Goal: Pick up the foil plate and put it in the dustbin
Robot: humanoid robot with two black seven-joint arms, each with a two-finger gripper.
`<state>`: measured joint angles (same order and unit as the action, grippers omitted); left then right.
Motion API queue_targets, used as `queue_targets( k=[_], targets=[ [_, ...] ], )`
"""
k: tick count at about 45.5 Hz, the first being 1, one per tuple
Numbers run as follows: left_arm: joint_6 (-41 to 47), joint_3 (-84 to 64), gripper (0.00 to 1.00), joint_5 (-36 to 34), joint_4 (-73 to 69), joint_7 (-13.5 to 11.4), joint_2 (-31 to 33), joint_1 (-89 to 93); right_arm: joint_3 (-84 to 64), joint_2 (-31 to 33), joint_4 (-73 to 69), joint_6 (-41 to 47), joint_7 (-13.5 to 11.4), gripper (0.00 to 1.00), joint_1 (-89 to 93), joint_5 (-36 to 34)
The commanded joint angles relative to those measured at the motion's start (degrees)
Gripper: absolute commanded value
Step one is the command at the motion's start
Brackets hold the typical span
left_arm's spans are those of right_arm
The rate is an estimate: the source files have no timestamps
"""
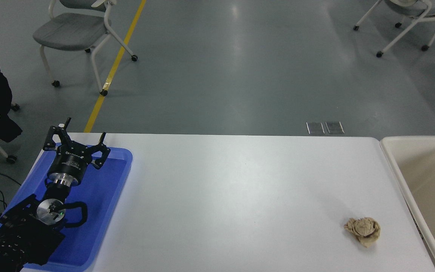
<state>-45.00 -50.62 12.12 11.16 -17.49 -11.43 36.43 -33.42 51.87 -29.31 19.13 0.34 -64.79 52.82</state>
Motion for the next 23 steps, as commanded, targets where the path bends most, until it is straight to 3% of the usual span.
queue_targets(
  k=[1, 13, 23],
  targets=[
    [0.0, 0.0, 1.0, 0.0, 0.2, 0.0, 0.0, 0.0, 7.5, -11.1, 15.4, -8.1, -0.1, 0.0, 19.1, -8.0],
    [0.0, 0.0, 1.0, 0.0, 0.2, -0.1, 0.0, 0.0, 7.4, -18.6, 20.3, -12.6, -0.4, 0.0, 24.5, -10.9],
    [0.0, 0.0, 1.0, 0.0, 0.0, -0.1, 0.0, 0.0, 7.2, -19.3, 20.8, -13.0, -0.3, 0.0, 24.5, -11.0]
  ],
)
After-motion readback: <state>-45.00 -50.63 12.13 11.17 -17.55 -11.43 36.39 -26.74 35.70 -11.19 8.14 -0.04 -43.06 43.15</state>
